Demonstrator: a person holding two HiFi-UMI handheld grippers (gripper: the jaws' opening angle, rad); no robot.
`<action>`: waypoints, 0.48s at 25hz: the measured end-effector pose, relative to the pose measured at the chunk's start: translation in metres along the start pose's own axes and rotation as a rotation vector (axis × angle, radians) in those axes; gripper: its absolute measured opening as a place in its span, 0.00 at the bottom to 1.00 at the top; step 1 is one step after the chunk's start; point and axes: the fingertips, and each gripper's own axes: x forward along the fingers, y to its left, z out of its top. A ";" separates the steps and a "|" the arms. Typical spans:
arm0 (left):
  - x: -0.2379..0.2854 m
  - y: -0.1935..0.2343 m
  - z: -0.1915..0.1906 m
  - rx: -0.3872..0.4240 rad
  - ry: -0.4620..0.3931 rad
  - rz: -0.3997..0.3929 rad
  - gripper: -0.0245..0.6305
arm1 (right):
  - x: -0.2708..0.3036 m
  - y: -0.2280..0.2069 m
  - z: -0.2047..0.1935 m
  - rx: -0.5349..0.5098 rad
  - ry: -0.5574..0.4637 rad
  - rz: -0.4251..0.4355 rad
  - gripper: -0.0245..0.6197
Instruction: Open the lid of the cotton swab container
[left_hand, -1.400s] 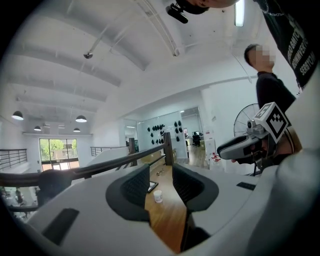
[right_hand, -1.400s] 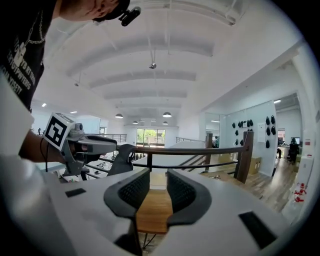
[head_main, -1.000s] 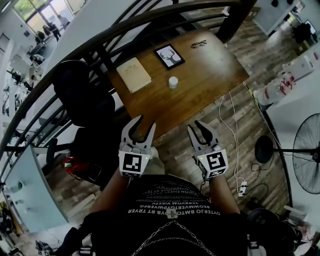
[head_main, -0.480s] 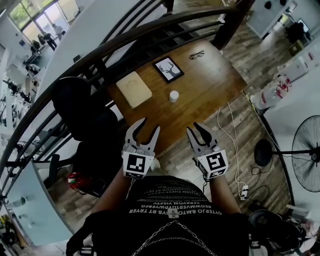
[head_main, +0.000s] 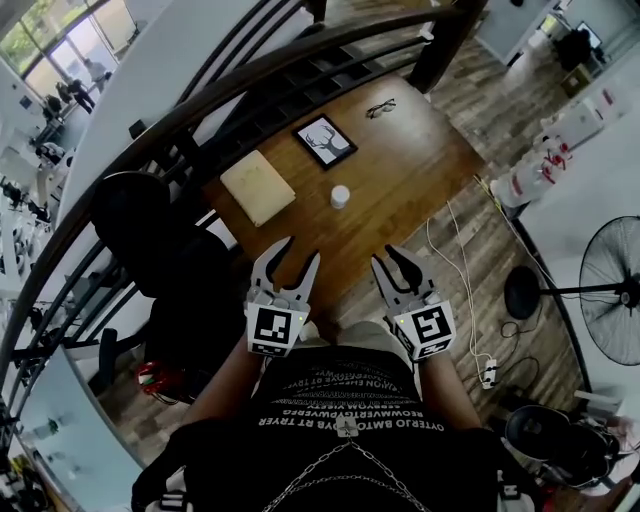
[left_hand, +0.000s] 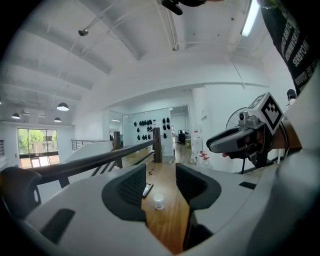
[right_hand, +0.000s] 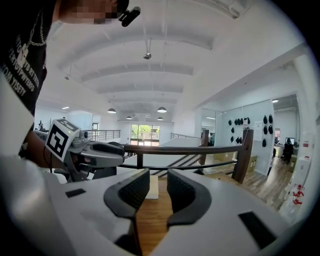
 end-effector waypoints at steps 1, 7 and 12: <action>0.003 0.000 -0.001 -0.002 -0.001 -0.002 0.33 | -0.001 -0.003 -0.002 0.004 0.002 -0.006 0.22; 0.020 0.003 -0.012 -0.004 0.038 0.007 0.33 | 0.003 -0.021 -0.011 0.027 0.007 -0.026 0.22; 0.040 0.007 -0.016 0.001 0.055 0.036 0.33 | 0.020 -0.040 -0.009 0.029 -0.009 0.006 0.22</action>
